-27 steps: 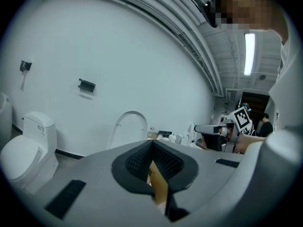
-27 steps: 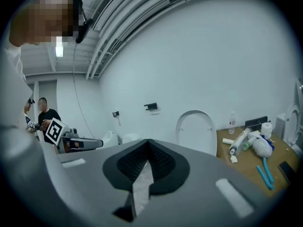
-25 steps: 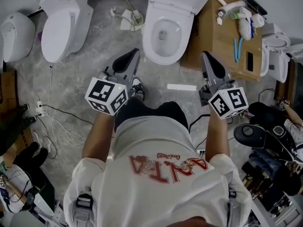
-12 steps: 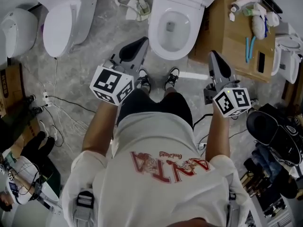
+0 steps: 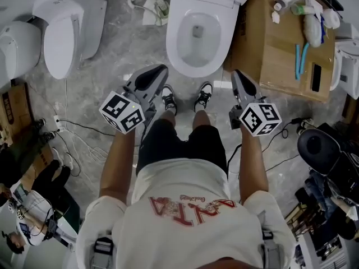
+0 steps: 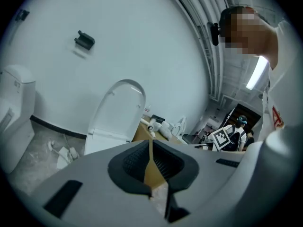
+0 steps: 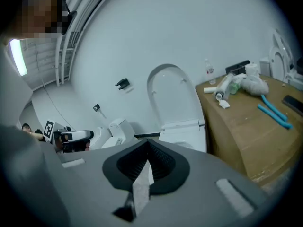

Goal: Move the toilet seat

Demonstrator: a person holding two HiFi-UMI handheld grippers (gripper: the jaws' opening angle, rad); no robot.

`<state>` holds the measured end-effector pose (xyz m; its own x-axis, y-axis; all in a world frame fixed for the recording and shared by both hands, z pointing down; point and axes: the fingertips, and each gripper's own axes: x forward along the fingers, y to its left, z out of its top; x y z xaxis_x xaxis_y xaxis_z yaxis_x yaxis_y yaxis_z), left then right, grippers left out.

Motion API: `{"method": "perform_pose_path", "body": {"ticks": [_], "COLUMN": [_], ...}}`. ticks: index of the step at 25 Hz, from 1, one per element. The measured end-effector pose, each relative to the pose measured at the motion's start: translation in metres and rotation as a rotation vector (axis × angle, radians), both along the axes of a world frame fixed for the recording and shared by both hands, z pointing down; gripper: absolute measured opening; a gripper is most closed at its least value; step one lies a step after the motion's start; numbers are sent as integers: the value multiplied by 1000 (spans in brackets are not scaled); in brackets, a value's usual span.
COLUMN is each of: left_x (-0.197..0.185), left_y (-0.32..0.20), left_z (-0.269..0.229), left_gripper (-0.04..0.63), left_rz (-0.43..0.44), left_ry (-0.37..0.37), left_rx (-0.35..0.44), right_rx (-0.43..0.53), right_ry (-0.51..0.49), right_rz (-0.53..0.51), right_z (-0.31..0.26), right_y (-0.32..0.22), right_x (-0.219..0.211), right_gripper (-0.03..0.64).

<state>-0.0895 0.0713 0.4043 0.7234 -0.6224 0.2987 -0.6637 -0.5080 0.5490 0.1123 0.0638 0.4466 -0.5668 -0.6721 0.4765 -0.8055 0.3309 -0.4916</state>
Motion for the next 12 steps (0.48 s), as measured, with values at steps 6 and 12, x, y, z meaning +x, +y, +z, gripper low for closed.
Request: {"method": "perform_pose_path", "body": {"ticks": [6, 12], "left_x": [-9, -15], "left_y": [-11, -17], "left_z": [79, 153], "left_gripper": [11, 11], "left_rz": [-76, -132], "left_ry": [43, 87], "left_rx": [-159, -294], "right_rx": [-98, -198], "right_ry": [-29, -60], "right_rz": [36, 71], "right_z": [68, 138], "right_y": [-8, -9], "right_x": [4, 2], "right_gripper": [5, 57]}}
